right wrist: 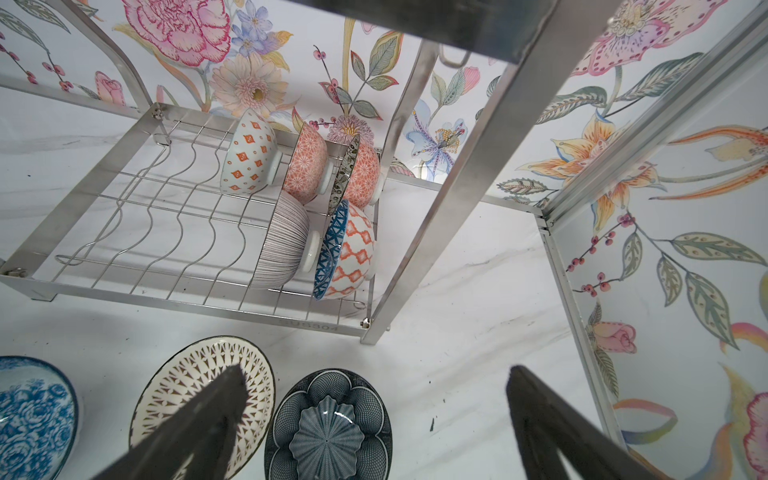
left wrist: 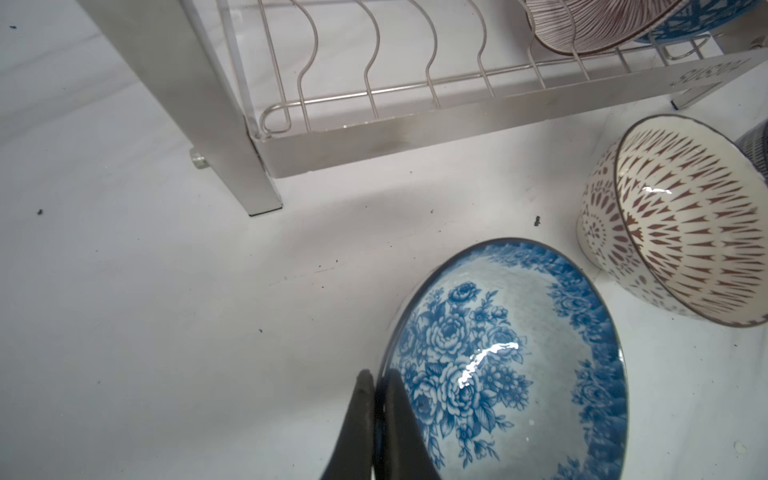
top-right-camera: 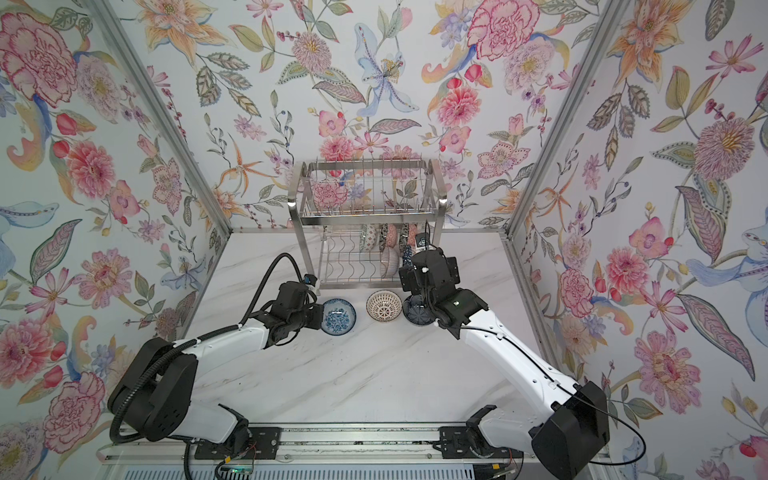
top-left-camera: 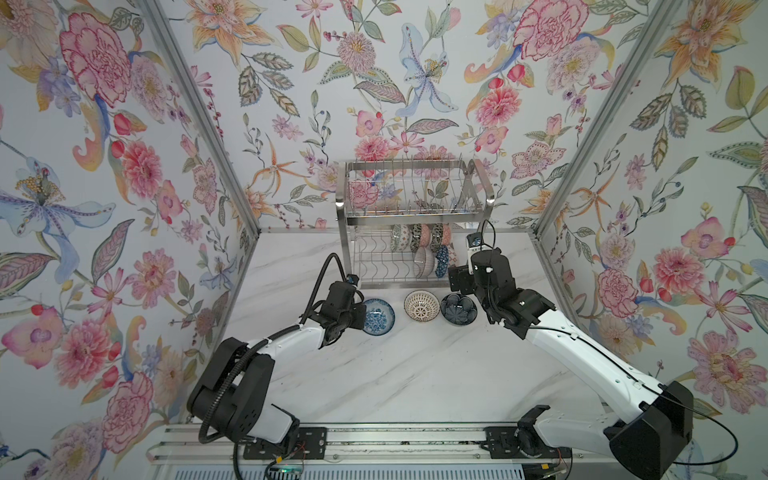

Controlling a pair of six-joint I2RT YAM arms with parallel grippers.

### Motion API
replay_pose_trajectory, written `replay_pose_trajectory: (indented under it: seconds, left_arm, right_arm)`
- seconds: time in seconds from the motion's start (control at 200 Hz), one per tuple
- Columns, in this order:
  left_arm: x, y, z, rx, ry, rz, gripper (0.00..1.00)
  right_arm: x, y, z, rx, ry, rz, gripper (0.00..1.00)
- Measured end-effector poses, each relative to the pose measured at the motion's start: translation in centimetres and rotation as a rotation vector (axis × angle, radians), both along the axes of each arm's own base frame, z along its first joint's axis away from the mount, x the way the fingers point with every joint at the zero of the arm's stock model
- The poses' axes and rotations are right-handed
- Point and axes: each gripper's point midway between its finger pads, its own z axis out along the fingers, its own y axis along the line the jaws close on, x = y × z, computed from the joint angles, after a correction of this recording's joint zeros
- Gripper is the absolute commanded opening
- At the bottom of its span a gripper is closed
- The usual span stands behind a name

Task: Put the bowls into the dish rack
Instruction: 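Lift blue floral bowl with left gripper while right gripper approaches it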

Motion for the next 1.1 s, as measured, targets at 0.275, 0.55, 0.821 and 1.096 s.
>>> replay_pose_trajectory:
  seconds: [0.275, 0.55, 0.821, 1.096]
  left_arm:
    - [-1.8, -0.6, 7.5, -0.039, -0.184, -0.020, 0.00]
    - [-3.3, -2.3, 10.8, -0.020, -0.309, -0.027, 0.00]
    - [-3.6, -5.4, 13.4, -0.060, -0.408, -0.049, 0.00]
    - [-4.1, -7.7, 14.5, -0.110, -0.453, -0.085, 0.00]
  right_arm:
    - [-0.6, 0.8, 0.0, 0.022, -0.012, 0.038, 0.99]
    - [-3.1, 4.4, -0.5, 0.084, 0.000, 0.170, 0.99]
    - [-7.6, 8.8, 1.8, 0.274, -0.036, 0.329, 0.99]
    - [-8.3, 9.7, 0.5, 0.374, 0.022, 0.317, 0.96]
